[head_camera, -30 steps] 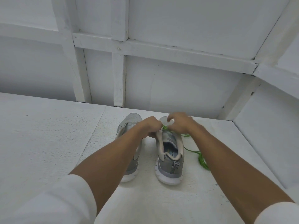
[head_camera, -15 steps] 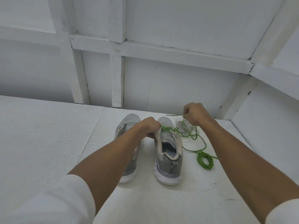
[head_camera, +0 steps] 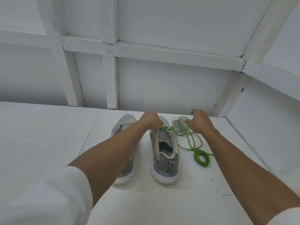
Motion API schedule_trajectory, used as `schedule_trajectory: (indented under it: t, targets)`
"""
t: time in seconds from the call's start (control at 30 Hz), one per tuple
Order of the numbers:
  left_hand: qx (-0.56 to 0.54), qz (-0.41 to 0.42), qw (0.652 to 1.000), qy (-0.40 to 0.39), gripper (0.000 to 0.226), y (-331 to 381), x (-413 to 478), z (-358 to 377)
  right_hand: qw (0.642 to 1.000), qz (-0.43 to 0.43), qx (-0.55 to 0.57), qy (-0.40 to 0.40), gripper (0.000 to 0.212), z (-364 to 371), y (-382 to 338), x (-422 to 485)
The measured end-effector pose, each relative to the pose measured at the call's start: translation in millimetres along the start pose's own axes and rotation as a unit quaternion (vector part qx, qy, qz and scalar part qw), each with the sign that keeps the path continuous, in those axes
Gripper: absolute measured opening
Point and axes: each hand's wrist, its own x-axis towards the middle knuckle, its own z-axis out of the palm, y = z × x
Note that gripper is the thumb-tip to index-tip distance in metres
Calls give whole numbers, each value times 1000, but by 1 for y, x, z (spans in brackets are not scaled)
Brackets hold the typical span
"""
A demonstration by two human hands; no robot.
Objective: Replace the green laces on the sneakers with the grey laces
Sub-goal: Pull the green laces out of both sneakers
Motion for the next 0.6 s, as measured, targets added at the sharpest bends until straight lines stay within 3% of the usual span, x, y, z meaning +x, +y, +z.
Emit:
schedule_trajectory:
  t: [0.07,0.13,0.23,0.6]
  targets:
    - [53,38,998,3,17,7,5,2,997,-22,73,-7,33,1,-8,-14]
    - [105,57,993,-6,23,12,8,4,988,-27,137,-61,28,4,-20,-29]
    - [169,72,982,-33,23,17,9,8,982,-14,145,-121,31,20,-28,-45]
    - [249,93,962,-67,35,14,20,18,974,45,223,-8,32,55,-27,-70]
